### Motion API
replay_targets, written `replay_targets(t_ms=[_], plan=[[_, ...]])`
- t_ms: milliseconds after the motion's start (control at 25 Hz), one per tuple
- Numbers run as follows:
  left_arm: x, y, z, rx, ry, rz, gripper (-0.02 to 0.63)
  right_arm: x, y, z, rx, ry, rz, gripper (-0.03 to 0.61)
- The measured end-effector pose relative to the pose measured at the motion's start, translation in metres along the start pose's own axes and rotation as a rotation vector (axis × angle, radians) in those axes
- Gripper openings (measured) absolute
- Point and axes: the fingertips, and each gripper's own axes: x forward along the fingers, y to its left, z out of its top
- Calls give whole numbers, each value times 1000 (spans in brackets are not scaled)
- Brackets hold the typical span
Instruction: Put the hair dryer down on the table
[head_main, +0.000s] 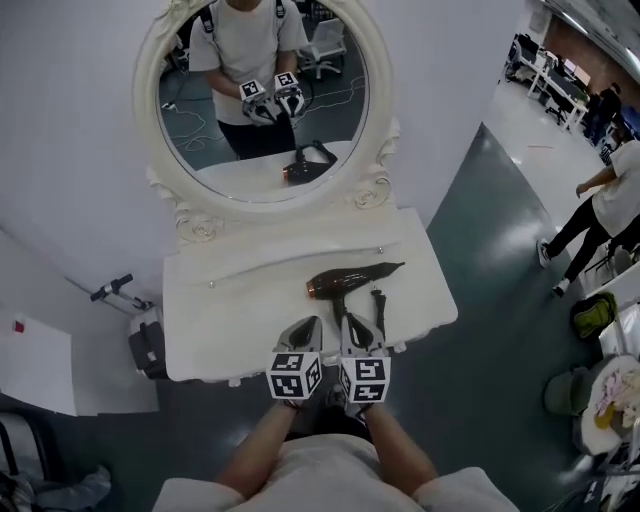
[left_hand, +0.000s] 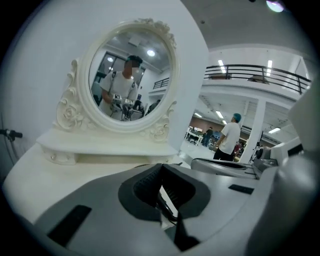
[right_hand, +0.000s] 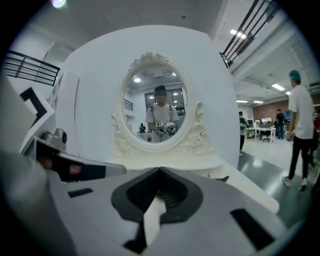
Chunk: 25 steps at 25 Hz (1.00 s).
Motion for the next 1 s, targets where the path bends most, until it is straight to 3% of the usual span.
replay_targets(t_ms=[120, 200, 520, 1000], plan=[[-25, -4, 22, 77, -92, 2, 8, -16, 17, 19, -3, -51, 7, 15], [-40, -8, 29, 83, -131, -9, 8, -28, 27, 29, -9, -79, 1, 15], [-83, -14, 36, 173, -174, -26, 8, -65, 57, 42, -64, -118, -49, 15], [-132, -30, 28, 161, -218, -97, 8, -105, 88, 48, -122, -132, -89, 15]])
